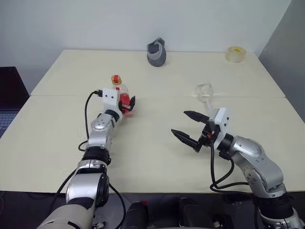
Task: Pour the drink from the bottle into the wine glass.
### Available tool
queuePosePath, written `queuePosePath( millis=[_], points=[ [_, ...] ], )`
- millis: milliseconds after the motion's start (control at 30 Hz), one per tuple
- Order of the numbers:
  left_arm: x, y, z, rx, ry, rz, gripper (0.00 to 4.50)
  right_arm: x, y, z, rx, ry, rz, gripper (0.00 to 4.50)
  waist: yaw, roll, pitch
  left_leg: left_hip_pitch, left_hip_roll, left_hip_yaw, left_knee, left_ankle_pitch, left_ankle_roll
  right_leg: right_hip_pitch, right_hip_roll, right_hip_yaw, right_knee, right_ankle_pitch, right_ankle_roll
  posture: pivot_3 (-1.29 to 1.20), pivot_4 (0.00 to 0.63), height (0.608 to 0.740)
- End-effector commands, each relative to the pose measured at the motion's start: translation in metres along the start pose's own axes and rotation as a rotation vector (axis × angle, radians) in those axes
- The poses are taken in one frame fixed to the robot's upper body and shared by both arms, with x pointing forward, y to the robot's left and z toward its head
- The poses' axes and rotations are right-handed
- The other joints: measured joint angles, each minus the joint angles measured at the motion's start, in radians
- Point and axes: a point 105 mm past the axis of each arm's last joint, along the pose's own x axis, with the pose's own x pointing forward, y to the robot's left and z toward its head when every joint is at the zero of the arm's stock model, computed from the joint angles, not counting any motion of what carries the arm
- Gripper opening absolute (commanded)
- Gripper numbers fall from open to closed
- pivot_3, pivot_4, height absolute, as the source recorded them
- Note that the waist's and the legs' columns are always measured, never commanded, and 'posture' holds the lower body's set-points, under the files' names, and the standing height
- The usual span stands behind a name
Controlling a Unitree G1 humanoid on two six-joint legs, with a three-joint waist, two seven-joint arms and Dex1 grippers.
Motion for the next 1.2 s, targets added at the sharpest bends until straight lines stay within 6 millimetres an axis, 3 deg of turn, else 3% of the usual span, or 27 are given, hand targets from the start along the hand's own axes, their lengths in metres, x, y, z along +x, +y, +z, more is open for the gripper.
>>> queuePosePath(
  millis=[33,200,467,600,767,1033,1200],
  points=[
    [0.004,0.004,0.015,0.0,-0.054,-0.004,2.92,0.002,0.006,0.015,-0.038,-0.049,0.018,4.5,0.0,0.0,0.0,0.0,0.0,0.0,0.0,0.0,0.0,0.0,0.0,0.0,0.0,0.0,0.0,0.0,0.15,0.74],
    [0.004,0.003,0.018,-0.006,-0.073,-0.012,2.03,0.003,0.006,0.016,-0.042,-0.053,0.017,4.5,0.0,0.0,0.0,0.0,0.0,0.0,0.0,0.0,0.0,0.0,0.0,0.0,0.0,0.0,0.0,0.0,0.15,0.74],
    [-0.008,-0.02,0.034,0.045,-0.162,-0.134,1.95,0.002,0.003,0.021,-0.041,-0.065,-0.007,4.5,0.0,-0.001,0.0,-0.002,0.0,-0.001,0.0,0.0,0.0,-0.001,0.0,0.0,0.0,0.0,0.0,0.0,0.15,0.74],
    [-0.029,-0.071,0.046,0.087,-0.194,-0.388,1.95,-0.005,-0.004,0.034,-0.023,-0.079,-0.053,4.5,0.0,-0.001,0.001,-0.003,0.001,-0.002,0.001,0.0,-0.001,-0.001,-0.001,-0.001,0.0,0.0,0.0,0.0,0.15,0.74],
    [-0.05,-0.117,0.039,0.101,-0.144,-0.597,1.95,-0.009,0.005,0.054,0.006,-0.059,-0.022,4.5,0.001,0.0,0.001,-0.004,0.0,-0.004,0.002,0.0,-0.001,-0.001,-0.001,-0.003,0.001,0.0,0.0,0.0,0.15,0.74],
    [-0.069,-0.155,0.036,0.079,-0.115,-0.817,1.95,-0.006,0.017,0.063,0.007,-0.01,0.037,4.5,-0.001,0.0,0.001,-0.004,0.0,-0.004,0.002,0.0,0.0,-0.001,0.0,-0.003,0.0,0.0,0.0,0.0,0.15,0.74],
    [-0.079,-0.174,0.033,0.097,-0.108,-0.931,1.95,0.002,0.013,0.061,-0.006,-0.001,0.029,4.5,-0.001,0.0,0.001,-0.004,0.0,-0.004,0.002,0.0,0.0,-0.001,0.0,-0.003,0.0,0.0,0.0,0.0,0.15,0.74]
  ],
)
